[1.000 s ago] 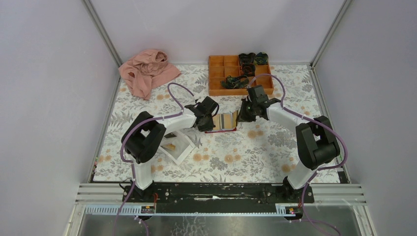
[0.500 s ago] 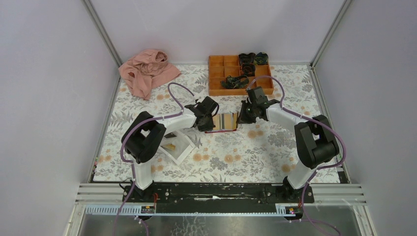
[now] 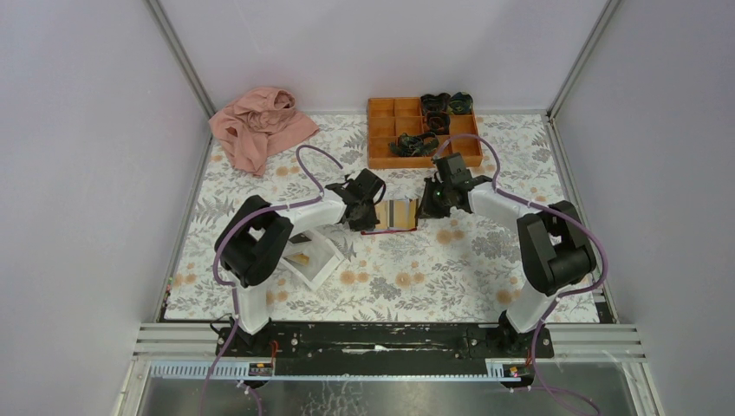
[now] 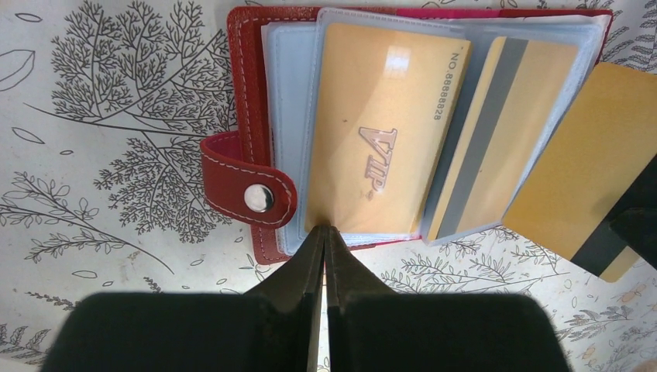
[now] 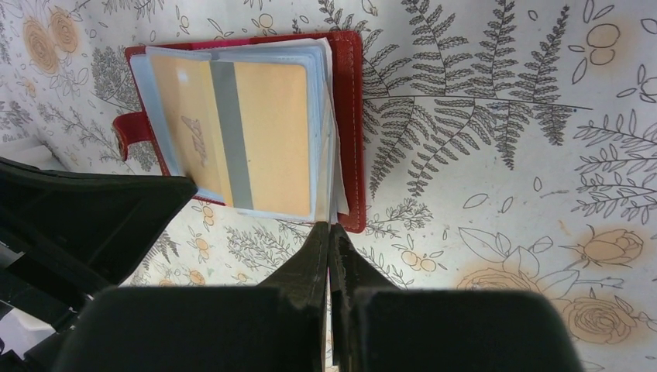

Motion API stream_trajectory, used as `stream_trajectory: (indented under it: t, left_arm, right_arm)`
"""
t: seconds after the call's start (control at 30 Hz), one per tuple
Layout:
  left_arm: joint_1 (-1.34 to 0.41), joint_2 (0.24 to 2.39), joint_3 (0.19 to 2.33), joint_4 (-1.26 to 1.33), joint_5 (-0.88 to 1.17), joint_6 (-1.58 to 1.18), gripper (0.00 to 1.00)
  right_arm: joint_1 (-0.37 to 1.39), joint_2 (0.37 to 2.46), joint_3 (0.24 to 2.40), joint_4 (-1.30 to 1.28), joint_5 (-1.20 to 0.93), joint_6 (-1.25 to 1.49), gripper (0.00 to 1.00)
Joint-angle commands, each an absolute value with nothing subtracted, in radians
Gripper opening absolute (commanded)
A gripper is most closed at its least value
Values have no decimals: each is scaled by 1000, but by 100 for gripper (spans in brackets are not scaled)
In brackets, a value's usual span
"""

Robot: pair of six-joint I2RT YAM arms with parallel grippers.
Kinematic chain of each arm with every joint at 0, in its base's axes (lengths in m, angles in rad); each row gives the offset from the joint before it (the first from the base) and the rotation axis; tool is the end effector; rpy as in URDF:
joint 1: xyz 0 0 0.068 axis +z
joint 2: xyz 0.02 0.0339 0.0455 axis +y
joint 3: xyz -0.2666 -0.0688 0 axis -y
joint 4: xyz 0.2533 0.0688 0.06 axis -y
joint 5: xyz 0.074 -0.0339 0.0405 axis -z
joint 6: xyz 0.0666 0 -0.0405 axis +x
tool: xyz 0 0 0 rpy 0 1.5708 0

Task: Put the credit cards into the card holder
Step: Turn over the card slot in the card holder.

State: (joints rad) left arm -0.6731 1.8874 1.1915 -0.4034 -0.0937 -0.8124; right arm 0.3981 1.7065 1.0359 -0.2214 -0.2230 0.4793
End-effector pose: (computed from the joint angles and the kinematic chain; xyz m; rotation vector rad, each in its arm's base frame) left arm 0.3163 -0.2442 0.1255 -0.2191 2.7025 -0.3468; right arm 0.3437 0.1605 0.1591 0.0028 2.5469 0.6396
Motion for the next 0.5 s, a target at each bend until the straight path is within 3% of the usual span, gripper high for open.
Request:
stream_trajectory:
  t: [0.0,0.47]
  left_arm:
    - [-667,1949,1189,-426,-88,-793,6]
    - [-660,1956,1184,-431,-86,-783,6]
  right_arm:
    - [394,1742,1016,-189,-262,462,0]
    - [395,1791,963,-52,-359,481,0]
